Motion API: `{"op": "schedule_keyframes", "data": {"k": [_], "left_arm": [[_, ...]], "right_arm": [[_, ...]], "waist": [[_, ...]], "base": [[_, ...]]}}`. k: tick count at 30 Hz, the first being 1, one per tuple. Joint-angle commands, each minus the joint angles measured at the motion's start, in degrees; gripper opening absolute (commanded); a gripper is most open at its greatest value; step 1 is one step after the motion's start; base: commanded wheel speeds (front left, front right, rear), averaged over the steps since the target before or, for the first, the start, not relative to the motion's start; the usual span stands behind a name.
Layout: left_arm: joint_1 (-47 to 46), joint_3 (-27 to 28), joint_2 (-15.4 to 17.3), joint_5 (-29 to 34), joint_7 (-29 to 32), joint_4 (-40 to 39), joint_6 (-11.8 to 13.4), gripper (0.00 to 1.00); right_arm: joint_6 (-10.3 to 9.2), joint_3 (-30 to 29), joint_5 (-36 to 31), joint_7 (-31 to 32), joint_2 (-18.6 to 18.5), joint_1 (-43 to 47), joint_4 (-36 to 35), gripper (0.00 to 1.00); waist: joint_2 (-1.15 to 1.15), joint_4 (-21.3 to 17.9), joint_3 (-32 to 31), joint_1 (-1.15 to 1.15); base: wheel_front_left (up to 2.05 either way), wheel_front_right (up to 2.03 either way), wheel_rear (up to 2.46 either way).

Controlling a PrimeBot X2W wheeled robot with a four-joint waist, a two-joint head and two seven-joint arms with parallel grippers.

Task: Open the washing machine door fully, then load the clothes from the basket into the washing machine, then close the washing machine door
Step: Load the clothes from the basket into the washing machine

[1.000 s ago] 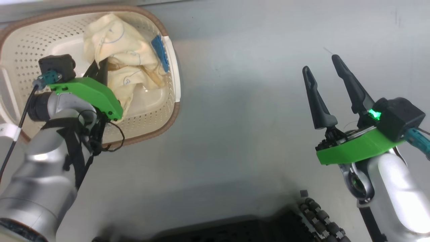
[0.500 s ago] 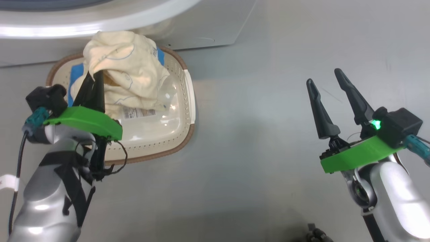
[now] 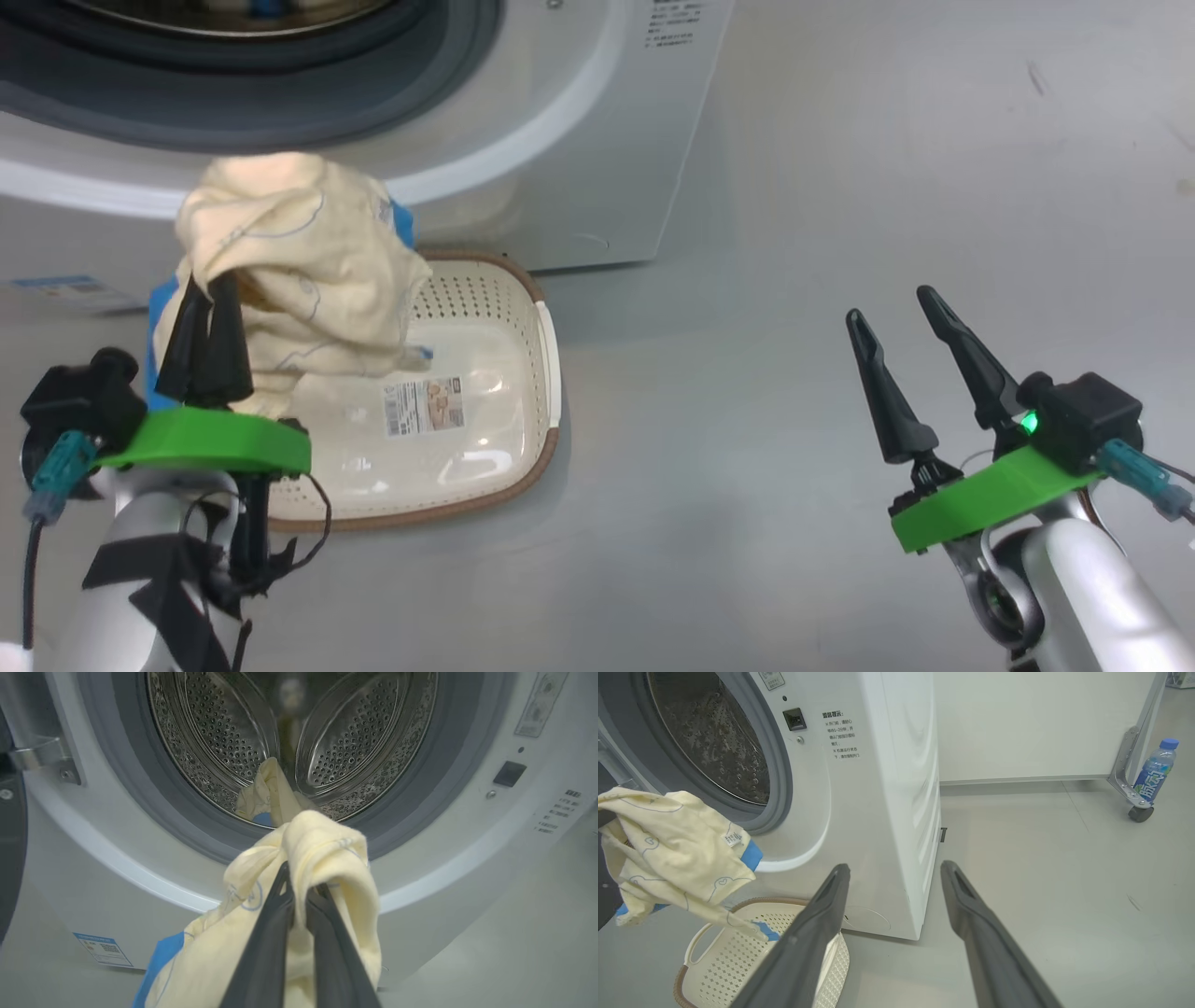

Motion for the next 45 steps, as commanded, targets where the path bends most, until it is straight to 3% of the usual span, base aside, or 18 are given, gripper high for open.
{"op": "schedule_keyframes", "data": {"k": [1, 17, 28, 45], "left_arm": [[-0.3, 2.6, 1.4, 0.8, -0.8, -2.7, 0.3, 0.0], [14.0, 8.4, 1.6, 6.6, -0.8, -14.7, 4.1, 0.0], [22.1, 10.4, 1.2, 6.0, -0.8, -18.7, 6.9, 0.0], [24.1, 9.9, 0.5, 5.4, -0.8, -19.8, 7.8, 0.0]], "right_arm": [[-0.02, 1.0, 0.2, -0.5, -0.9, 0.6, -1.5, 1.0], [-0.02, 2.2, 0.7, -0.5, -1.1, 6.8, -1.2, 1.0], [-0.02, 2.0, 0.5, -0.5, -1.4, 7.9, -1.5, 1.0], [-0.02, 2.1, 0.4, -0.5, -1.1, 7.6, -1.5, 1.0]], "waist": [[-0.01, 0.1, -2.7, 0.01], [-0.01, 0.0, -15.2, 0.01], [-0.01, -0.4, -16.6, 0.01], [-0.01, 0.2, -15.6, 0.01]], "base": [[0.0, 0.0, 0.0], [0.0, 0.0, 0.0], [0.0, 0.0, 0.0], [0.0, 0.0, 0.0]]}}
